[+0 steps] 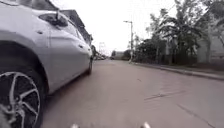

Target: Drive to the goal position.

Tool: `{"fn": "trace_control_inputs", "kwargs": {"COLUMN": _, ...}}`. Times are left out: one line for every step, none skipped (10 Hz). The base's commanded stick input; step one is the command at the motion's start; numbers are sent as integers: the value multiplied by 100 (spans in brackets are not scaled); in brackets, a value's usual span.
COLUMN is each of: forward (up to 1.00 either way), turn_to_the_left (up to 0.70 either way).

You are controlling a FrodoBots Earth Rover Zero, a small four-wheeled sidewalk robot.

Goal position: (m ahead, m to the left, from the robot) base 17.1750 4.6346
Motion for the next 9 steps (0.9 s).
{"fn": "trace_control_inputs", "kwargs": {"forward": 70, "turn_to_the_left": 0}}
{"fn": "trace_control_inputs", "kwargs": {"forward": 70, "turn_to_the_left": 4}}
{"fn": "trace_control_inputs", "kwargs": {"forward": 70, "turn_to_the_left": 4}}
{"fn": "trace_control_inputs", "kwargs": {"forward": 70, "turn_to_the_left": 10}}
{"fn": "trace_control_inputs", "kwargs": {"forward": 70, "turn_to_the_left": 11}}
{"fn": "trace_control_inputs", "kwargs": {"forward": 70, "turn_to_the_left": 11}}
{"fn": "trace_control_inputs", "kwargs": {"forward": 70, "turn_to_the_left": 10}}
{"fn": "trace_control_inputs", "kwargs": {"forward": 70, "turn_to_the_left": 0}}
{"fn": "trace_control_inputs", "kwargs": {"forward": 70, "turn_to_the_left": 0}}
